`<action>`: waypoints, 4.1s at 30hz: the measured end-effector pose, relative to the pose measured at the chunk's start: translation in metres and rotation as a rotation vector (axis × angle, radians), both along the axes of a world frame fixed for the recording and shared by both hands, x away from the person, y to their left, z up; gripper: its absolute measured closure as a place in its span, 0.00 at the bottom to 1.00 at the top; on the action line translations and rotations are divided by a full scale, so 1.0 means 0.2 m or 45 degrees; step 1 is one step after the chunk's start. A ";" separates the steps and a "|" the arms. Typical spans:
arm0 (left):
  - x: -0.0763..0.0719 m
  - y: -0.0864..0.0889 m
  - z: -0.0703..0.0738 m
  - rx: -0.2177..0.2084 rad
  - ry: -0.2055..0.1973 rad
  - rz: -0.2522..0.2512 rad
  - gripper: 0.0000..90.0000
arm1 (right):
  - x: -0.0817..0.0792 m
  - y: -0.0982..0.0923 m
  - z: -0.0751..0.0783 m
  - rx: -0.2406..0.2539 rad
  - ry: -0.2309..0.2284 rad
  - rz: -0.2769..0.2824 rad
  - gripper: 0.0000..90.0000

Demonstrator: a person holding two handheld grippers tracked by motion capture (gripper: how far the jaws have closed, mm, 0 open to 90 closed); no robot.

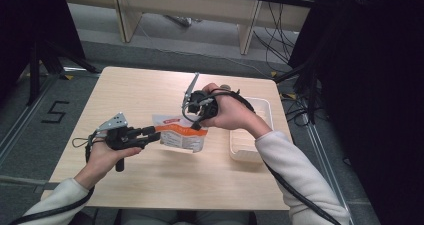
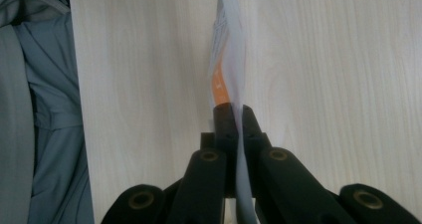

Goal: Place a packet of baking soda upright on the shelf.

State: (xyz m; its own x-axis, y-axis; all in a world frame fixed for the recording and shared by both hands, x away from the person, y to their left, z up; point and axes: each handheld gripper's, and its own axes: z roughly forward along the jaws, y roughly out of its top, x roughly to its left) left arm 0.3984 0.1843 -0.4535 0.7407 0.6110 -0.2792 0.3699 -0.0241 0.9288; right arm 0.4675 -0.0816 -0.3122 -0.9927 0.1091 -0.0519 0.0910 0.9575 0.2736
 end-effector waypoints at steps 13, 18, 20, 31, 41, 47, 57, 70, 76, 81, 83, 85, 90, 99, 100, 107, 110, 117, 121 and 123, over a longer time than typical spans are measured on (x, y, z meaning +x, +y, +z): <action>-0.22 0.13 -0.03 0.045 -0.060 0.136 0.49 | 0.01 -0.05 0.10 -0.030 0.002 -0.022 1.00; -0.24 0.13 -0.03 0.065 -0.061 0.159 0.46 | 0.01 -0.08 0.12 -0.054 0.006 -0.064 1.00; -0.23 0.13 -0.04 0.070 -0.051 0.165 0.45 | 0.02 -0.09 0.13 -0.059 0.009 -0.050 1.00; -0.23 0.11 -0.05 0.079 -0.061 0.168 0.41 | 0.02 -0.14 0.19 -0.051 -0.001 -0.066 1.00; -0.23 0.10 -0.06 0.070 -0.041 0.169 0.41 | 0.02 -0.20 0.23 -0.076 -0.001 -0.079 1.00; -0.23 0.11 -0.06 0.083 -0.049 0.171 0.41 | 0.03 -0.22 0.24 -0.093 0.001 -0.081 1.00; -0.23 0.10 -0.06 0.089 -0.050 0.165 0.41 | 0.03 -0.26 0.28 -0.107 -0.009 -0.064 1.00; -0.23 0.10 -0.07 0.079 -0.033 0.177 0.41 | 0.03 -0.35 0.32 -0.127 -0.019 -0.071 1.00; -0.22 0.10 -0.07 0.089 -0.044 0.170 0.41 | 0.02 -0.39 0.32 -0.128 -0.015 -0.084 1.00; -0.22 0.10 -0.07 0.088 -0.042 0.172 0.41 | 0.03 -0.42 0.33 -0.134 -0.021 -0.086 1.00; -0.22 0.10 -0.07 0.091 -0.042 0.172 0.41 | 0.03 -0.43 0.34 -0.136 -0.018 -0.095 1.00; -0.22 0.10 -0.07 0.092 -0.041 0.173 0.41 | 0.02 -0.44 0.34 -0.141 -0.026 -0.109 1.00; -0.22 0.10 -0.07 0.092 -0.037 0.173 0.41 | 0.02 -0.46 0.35 -0.142 -0.026 -0.114 1.00; -0.22 0.10 -0.08 0.092 -0.030 0.172 0.41 | 0.03 -0.52 0.37 -0.147 -0.035 -0.133 1.00; -0.22 0.10 -0.08 0.092 -0.030 0.172 0.41 | 0.04 -0.52 0.37 -0.137 -0.034 -0.115 1.00; -0.22 0.09 -0.08 0.093 -0.031 0.169 0.40 | 0.03 -0.56 0.37 -0.141 -0.034 -0.147 1.00; -0.22 0.09 -0.08 0.092 -0.029 0.174 0.40 | 0.04 -0.57 0.37 -0.156 -0.034 -0.147 1.00; -0.22 0.09 -0.08 0.092 -0.032 0.176 0.40 | 0.04 -0.60 0.36 -0.165 -0.032 -0.152 1.00; -0.22 0.09 -0.08 0.088 -0.025 0.182 0.40 | 0.04 -0.62 0.36 -0.173 -0.037 -0.158 1.00; -0.22 0.09 -0.08 0.078 -0.020 0.180 0.39 | 0.04 -0.62 0.36 -0.175 -0.034 -0.163 1.00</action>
State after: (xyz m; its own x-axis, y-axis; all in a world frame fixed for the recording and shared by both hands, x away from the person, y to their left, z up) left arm 0.3541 0.2022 -0.4697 0.6498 0.7252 -0.2275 0.3593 -0.0293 0.9328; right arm 0.4757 -0.2058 -0.2393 -0.9692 0.2246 -0.1008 0.2091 0.9671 0.1449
